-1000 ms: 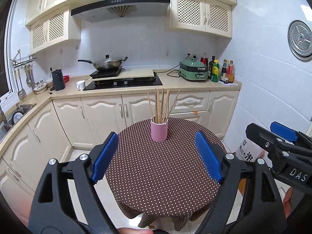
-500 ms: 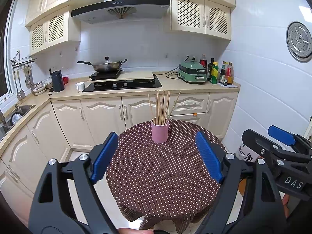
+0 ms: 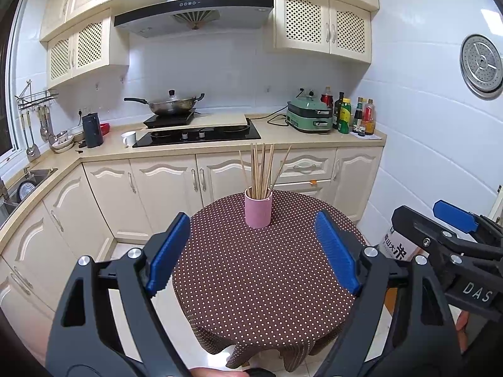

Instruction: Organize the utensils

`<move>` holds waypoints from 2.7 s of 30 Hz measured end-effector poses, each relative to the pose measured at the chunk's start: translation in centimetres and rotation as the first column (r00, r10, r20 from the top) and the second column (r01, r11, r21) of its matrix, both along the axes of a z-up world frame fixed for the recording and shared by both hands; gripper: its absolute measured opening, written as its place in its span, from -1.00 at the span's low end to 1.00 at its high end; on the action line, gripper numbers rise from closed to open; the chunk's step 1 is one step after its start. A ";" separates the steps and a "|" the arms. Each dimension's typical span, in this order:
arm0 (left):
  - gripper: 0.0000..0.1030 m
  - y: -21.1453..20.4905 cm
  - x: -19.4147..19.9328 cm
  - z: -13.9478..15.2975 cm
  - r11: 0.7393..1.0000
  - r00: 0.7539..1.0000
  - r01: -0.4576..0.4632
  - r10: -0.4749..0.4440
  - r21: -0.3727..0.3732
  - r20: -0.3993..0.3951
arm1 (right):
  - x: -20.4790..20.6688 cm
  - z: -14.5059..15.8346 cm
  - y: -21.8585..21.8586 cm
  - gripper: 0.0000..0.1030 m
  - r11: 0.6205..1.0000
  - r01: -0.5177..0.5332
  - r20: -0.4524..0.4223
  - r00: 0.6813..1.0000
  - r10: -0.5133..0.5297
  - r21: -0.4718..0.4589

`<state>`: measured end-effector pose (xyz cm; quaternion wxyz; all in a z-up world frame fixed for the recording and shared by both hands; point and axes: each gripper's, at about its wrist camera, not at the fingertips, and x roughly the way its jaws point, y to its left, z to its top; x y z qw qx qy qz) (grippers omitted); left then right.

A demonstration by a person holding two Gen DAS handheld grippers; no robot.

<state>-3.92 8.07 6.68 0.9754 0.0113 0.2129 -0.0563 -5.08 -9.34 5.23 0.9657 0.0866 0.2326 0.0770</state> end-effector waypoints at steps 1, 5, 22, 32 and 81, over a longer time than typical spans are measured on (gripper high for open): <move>0.57 0.0 -0.1 0.1 1.000 1.000 0.002 -0.002 -0.001 0.001 | 0.2 0.1 -0.2 0.64 1.000 0.001 0.002 1.000 -0.001 0.005; 0.57 0.1 -0.2 0.0 1.000 1.000 -0.001 0.001 0.004 0.000 | 0.3 0.0 -0.1 0.64 1.000 -0.004 -0.008 1.000 0.004 0.004; 0.57 -0.1 0.4 -0.3 1.000 1.000 -0.003 0.003 0.019 -0.002 | 1.0 -0.4 -0.1 0.64 1.000 -0.008 -0.023 1.000 0.008 0.010; 0.57 0.1 0.6 -0.5 1.000 1.000 0.001 -0.001 0.013 -0.020 | 1.0 -0.4 -0.1 0.64 1.000 0.002 -0.038 0.999 -0.002 -0.002; 0.57 -0.1 0.6 -1.1 1.000 1.000 -0.014 0.014 0.022 -0.009 | 1.5 -1.0 -0.1 0.64 1.000 -0.003 -0.071 0.997 0.004 0.010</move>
